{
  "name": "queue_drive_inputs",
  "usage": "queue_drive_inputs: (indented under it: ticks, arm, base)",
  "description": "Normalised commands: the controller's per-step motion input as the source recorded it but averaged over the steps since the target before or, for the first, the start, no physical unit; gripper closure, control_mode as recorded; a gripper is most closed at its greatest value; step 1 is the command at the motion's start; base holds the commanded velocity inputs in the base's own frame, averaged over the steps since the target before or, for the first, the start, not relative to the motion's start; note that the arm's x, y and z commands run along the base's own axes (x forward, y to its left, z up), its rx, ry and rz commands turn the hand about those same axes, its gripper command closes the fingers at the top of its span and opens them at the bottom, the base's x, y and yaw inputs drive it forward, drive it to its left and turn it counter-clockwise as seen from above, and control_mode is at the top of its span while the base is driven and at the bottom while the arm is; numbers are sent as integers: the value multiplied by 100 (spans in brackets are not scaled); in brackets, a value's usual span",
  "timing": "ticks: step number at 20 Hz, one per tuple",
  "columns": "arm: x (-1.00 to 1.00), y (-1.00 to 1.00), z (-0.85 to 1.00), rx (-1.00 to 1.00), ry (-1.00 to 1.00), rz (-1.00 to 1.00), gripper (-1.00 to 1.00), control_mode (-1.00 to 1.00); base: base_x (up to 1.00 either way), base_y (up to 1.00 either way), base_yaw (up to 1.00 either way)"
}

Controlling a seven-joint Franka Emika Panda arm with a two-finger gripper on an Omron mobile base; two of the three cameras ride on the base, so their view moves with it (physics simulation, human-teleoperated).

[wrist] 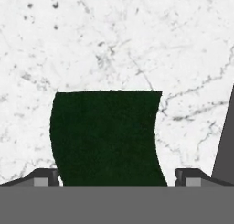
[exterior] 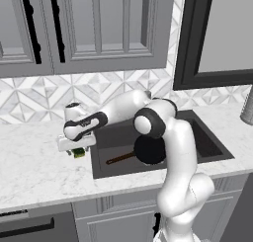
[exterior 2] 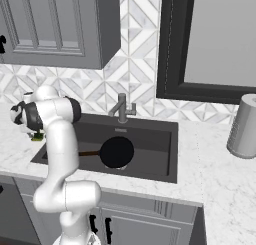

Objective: Pick the pan and sponge and place them into the sink. Then turn on the water.

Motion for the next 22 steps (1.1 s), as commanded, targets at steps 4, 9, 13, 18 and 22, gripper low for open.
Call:
queue_drive_inputs:
  ticks: [4,9,13,18,22]
  arm:
    - [0,2,-23,0,-3,0,-100,-100]
    - [0,0,-3,0,-1,0,100,-100]
    - [0,0,0,0,-2,0,100,-100]
    - [-33,-35,11,1,-6,-3,100,-100]
    - [-52,-75,30,3,-15,-2,100,-100]
  base:
    - [0,0,0]
    - [0,0,0]
    - [0,0,0]
    - [0,0,0]
    - [0,0,0]
